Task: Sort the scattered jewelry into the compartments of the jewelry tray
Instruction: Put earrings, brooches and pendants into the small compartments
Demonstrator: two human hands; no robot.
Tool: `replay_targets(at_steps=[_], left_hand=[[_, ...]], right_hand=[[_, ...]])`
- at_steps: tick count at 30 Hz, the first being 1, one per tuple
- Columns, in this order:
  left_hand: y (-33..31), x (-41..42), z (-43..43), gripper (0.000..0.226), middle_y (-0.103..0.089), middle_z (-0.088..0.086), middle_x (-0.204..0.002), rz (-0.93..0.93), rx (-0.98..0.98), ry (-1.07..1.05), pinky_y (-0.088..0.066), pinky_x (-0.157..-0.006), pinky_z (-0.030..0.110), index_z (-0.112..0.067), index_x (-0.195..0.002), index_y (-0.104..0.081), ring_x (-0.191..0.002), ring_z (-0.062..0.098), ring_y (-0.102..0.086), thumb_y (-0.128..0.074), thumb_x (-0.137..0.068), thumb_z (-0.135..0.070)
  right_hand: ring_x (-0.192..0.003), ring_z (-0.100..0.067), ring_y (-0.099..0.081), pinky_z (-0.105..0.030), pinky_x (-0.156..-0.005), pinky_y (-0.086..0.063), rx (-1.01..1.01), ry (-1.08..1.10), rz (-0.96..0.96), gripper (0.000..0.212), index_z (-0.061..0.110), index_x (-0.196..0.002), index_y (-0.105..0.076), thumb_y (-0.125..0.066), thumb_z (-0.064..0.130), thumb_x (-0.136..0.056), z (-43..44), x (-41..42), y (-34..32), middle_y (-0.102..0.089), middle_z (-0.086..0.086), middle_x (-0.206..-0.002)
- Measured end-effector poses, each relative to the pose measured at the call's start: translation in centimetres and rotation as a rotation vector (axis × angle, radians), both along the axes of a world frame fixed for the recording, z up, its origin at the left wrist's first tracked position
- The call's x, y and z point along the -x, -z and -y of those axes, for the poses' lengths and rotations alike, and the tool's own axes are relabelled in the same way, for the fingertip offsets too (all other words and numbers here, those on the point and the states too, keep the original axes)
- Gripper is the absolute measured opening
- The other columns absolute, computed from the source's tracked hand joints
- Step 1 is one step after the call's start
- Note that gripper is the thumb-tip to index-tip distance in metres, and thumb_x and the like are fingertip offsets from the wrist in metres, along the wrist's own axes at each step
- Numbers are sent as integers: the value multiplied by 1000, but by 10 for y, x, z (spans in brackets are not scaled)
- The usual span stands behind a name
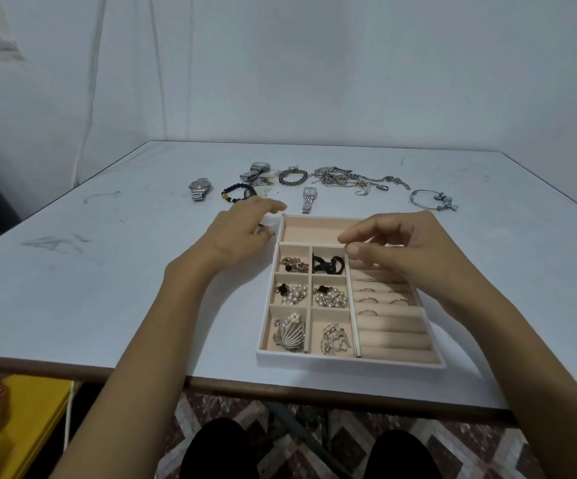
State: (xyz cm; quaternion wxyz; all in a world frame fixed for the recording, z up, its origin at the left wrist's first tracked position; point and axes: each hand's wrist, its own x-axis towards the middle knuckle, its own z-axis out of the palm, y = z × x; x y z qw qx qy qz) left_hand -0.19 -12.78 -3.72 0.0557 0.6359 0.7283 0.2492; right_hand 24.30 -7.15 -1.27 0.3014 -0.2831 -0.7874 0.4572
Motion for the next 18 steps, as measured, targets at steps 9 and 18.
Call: replay_targets(at_steps=[9, 18], left_hand=[[19, -5, 0, 52, 5, 0, -161, -166, 386, -87, 5, -118, 39, -17, -153, -2, -148, 15, 6, -14, -104, -32], [20, -7, 1, 52, 5, -1, -161, -181, 377, -96, 6, -118, 40, -17, -153, -2, -148, 14, 6, -13, -104, -32]], right_hand=[[-57, -15, -46, -15, -48, -36, -60, -147, 70, 10, 15, -80, -77, -77, 6, -76, 4, 6, 2, -63, -18, -77], [-84, -6, -54, -12, -65, -38, -266, -252, 220, 12, 27, -80, -79, -80, 16, -74, 2, 15, 13, -63, 8, -97]])
